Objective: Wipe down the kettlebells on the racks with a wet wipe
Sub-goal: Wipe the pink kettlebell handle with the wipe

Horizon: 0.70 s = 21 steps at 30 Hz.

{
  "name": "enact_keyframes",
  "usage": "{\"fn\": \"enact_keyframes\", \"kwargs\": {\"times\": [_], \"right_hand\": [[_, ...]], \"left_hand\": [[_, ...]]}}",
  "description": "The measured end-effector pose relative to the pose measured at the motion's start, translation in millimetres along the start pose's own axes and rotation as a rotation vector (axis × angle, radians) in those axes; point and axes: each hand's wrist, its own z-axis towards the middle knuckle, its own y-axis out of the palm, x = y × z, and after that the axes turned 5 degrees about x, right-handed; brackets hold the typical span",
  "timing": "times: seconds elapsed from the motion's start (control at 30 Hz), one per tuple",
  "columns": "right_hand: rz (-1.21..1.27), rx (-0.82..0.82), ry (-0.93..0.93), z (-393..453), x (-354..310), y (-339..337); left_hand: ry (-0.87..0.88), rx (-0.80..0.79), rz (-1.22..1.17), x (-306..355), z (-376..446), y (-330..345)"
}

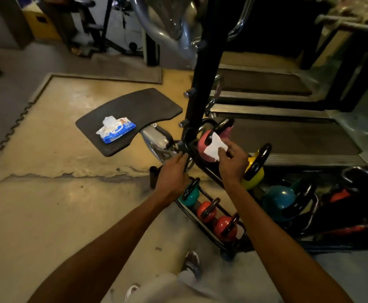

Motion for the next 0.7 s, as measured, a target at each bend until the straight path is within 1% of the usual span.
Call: {"fn": "enact_keyframes", "kwargs": {"times": [0.1,0.17,0.33,0.43,0.53,0.63,0.7], "right_hand": [[0.025,0.006,-0.066,35,-10,-7],[-0.006,-0.016,-0.137,59,-14,-12],[-0.185,-0.149,-0.384,111,-8,-11],[-0.320,-0.225,-0.533,133,-6,-5],[-0.373,-0.346,-0.562,148,1,2],[-0.432,-0.504,-0.571,163,7,3],[-0.494,-0.630,-0.582,173,10,-1]], "left_hand": [[0.058,0.025,0.066,24,31,9],[0.090,0.013,0.105,37,48,19],[0.156,-0.028,0.215,62,72,36],[0.173,-0.033,0.234,69,83,48],[0.157,-0.005,0.231,68,96,61],[0.156,0.025,0.236,70,111,65],[0.162,0.054,0.196,70,121,66]]}}
